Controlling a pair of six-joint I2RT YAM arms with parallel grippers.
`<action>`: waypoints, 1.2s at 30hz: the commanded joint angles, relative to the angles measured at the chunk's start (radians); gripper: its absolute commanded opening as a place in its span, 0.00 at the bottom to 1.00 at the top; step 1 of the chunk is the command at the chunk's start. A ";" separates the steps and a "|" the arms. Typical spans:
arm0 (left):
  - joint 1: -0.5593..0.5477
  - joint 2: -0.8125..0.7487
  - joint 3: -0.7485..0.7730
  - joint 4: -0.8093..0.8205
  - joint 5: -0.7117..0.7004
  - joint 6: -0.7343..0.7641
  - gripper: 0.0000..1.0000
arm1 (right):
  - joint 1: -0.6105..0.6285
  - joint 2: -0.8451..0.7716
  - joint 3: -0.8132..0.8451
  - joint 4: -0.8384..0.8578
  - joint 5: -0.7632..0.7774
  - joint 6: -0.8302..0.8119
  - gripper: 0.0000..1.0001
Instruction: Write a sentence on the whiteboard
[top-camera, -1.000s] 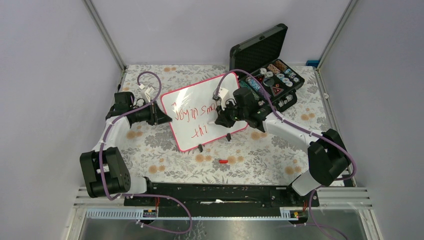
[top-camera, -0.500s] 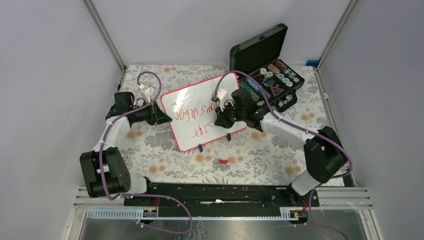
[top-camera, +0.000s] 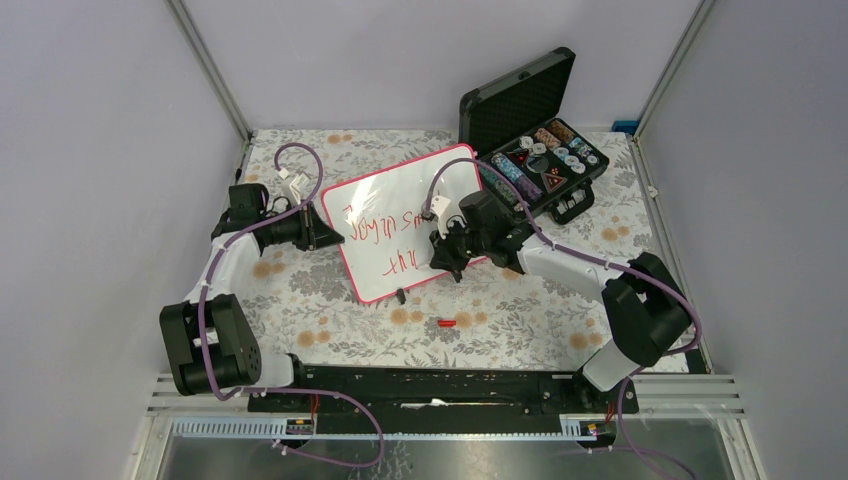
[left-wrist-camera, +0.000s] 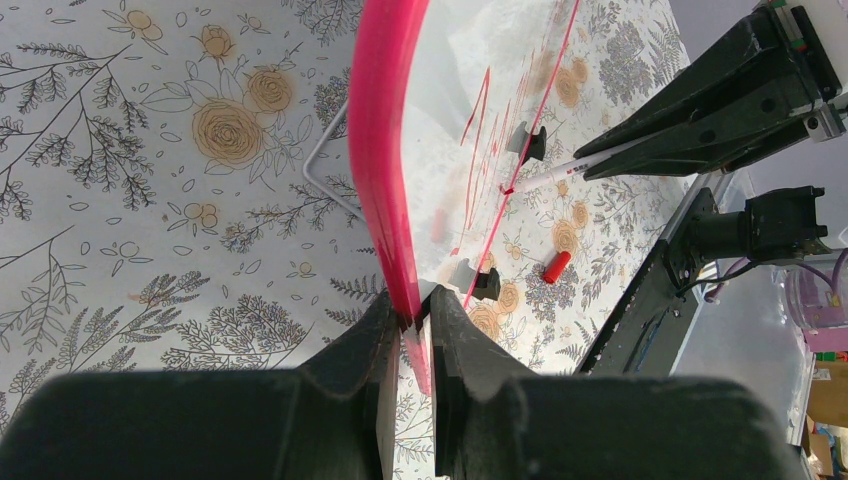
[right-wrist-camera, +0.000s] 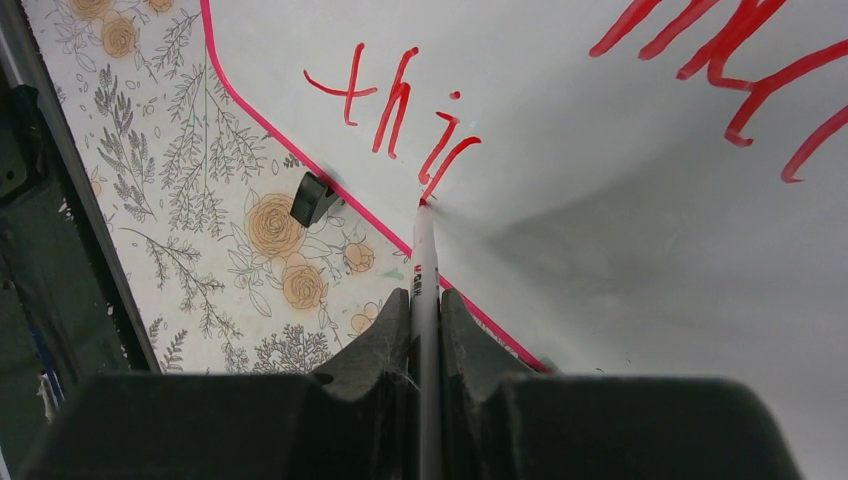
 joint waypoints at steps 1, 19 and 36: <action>0.002 -0.014 0.023 0.021 -0.032 0.043 0.00 | 0.009 -0.008 0.007 0.030 0.019 -0.004 0.00; 0.002 -0.017 0.019 0.021 -0.034 0.044 0.00 | -0.029 -0.011 0.104 0.028 0.045 0.008 0.00; 0.003 -0.014 0.022 0.021 -0.035 0.043 0.00 | -0.059 -0.044 0.067 0.002 0.030 -0.012 0.00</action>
